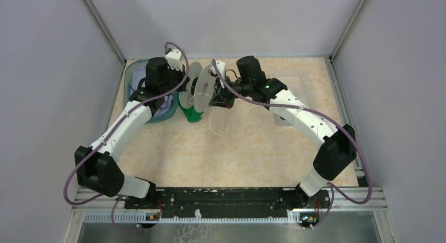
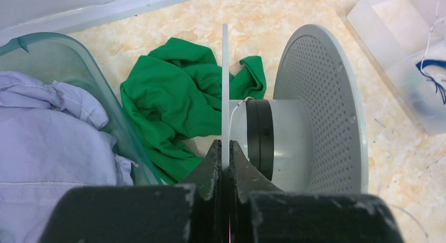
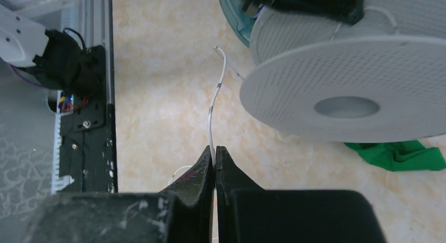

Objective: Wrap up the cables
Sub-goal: Wrap the cable around the cable reel.

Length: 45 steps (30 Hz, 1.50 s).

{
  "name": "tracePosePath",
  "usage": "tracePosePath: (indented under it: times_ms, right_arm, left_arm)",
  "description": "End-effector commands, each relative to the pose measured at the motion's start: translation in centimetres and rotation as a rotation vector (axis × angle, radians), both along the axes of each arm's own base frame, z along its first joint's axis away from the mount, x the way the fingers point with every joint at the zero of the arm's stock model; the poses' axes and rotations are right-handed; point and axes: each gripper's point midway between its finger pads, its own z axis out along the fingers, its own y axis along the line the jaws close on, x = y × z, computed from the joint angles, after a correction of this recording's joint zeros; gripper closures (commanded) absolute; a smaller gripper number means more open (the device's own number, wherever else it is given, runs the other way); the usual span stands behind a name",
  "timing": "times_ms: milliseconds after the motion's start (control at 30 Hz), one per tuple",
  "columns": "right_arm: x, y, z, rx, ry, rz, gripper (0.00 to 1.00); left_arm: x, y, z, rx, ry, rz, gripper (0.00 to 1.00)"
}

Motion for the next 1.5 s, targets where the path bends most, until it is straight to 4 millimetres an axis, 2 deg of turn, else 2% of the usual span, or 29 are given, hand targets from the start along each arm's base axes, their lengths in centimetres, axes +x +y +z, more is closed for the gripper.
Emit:
tracePosePath:
  times_ms: [0,133,367,400,500,633,767,900,1133,1333,1467]
  right_arm:
    - [2.2,-0.2,5.1,0.086,0.010,-0.101,1.00]
    - [5.2,-1.8,7.2,0.135,0.037,-0.206,1.00]
    - [10.0,-5.2,8.6,0.129,-0.037,-0.369,1.00]
    - [11.1,-5.5,7.6,0.115,-0.021,-0.390,1.00]
    - [13.3,-7.0,6.9,0.100,-0.015,-0.454,1.00]
    - [15.4,-8.8,5.5,0.079,0.004,-0.507,1.00]
    - [17.0,-10.4,3.3,0.047,0.016,-0.546,1.00]
    - [17.7,-11.5,0.5,0.004,0.040,-0.559,1.00]
    - [17.4,-12.5,-4.2,-0.060,0.081,-0.565,1.00]
    - [15.9,-12.3,-7.6,-0.085,0.148,-0.521,1.00]
    - [14.4,-11.6,-9.1,-0.067,0.215,-0.467,0.99]
  left_arm:
    - [-0.6,-1.1,3.5,0.023,-0.139,-0.062,1.00]
    - [-1.4,-2.0,2.7,0.067,-0.139,-0.125,1.00]
    - [-2.6,-3.1,1.7,0.130,-0.139,-0.215,1.00]
    - [-2.9,-3.2,1.8,0.130,-0.142,-0.228,1.00]
    - [-3.6,-3.6,1.9,0.129,-0.141,-0.273,1.00]
    - [-4.6,-4.5,2.6,0.108,-0.145,-0.341,1.00]
    - [-5.4,-5.2,3.5,0.064,-0.149,-0.383,1.00]
    - [-5.8,-5.6,4.4,0.025,-0.147,-0.411,1.00]
    - [-6.2,-5.8,5.4,-0.042,-0.119,-0.426,1.00]
    - [-6.3,-6.0,5.9,-0.095,-0.095,-0.423,1.00]
    - [-5.9,-5.9,6.3,-0.126,-0.084,-0.403,1.00]
